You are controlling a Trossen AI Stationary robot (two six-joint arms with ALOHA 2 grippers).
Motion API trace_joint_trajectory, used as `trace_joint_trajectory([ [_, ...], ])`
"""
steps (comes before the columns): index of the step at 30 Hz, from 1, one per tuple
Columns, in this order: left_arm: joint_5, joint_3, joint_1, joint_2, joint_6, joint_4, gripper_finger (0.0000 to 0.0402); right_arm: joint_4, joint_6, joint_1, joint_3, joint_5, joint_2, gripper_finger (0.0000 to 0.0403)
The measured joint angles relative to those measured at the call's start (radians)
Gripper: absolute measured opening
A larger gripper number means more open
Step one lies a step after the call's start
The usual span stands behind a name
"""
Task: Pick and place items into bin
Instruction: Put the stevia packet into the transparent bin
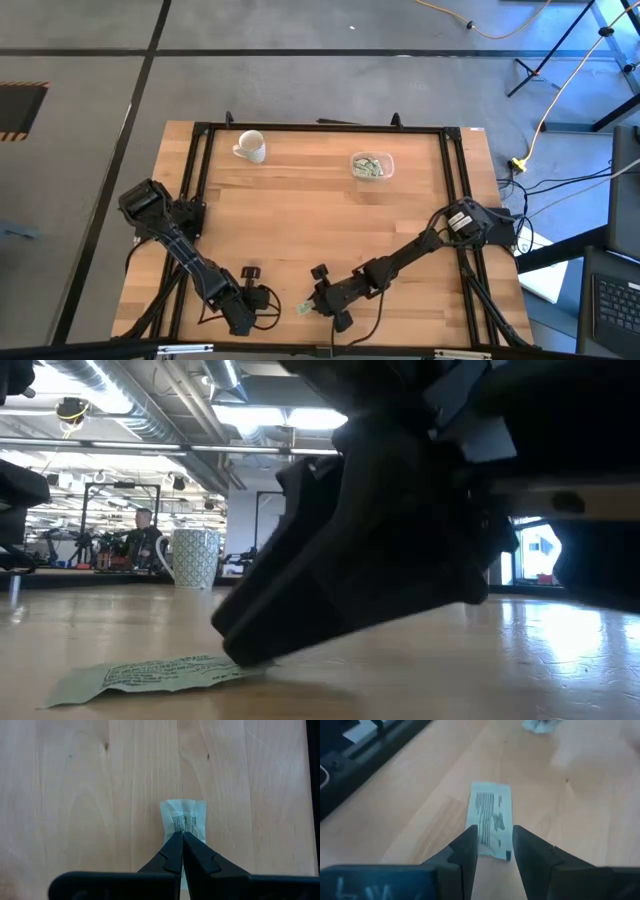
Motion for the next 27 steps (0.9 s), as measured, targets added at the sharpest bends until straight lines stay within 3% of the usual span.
trace_joint_trajectory([
  [8,-0.104,-0.007,0.048,-0.033,-0.029,0.008,0.0002,-0.039,0.008,-0.002,0.0,0.002,-0.011,0.0126],
  [12,-0.169,-0.01,0.109,-0.107,-0.024,0.021,0.0002,-0.077,0.037,-0.002,0.0,0.018,-0.019,0.0126],
  [20,-0.205,-0.006,0.321,-0.31,0.301,0.046,0.0002,-0.206,0.042,-0.002,0.0,0.108,-0.151,0.0126],
  [23,-0.148,-0.006,0.475,-0.353,0.481,0.086,0.0002,-0.273,0.087,-0.002,-0.001,0.111,-0.173,0.0126],
  [27,0.111,-0.005,0.706,-0.366,0.761,0.249,0.0002,-0.299,0.175,-0.002,-0.001,0.138,-0.175,0.0126],
])
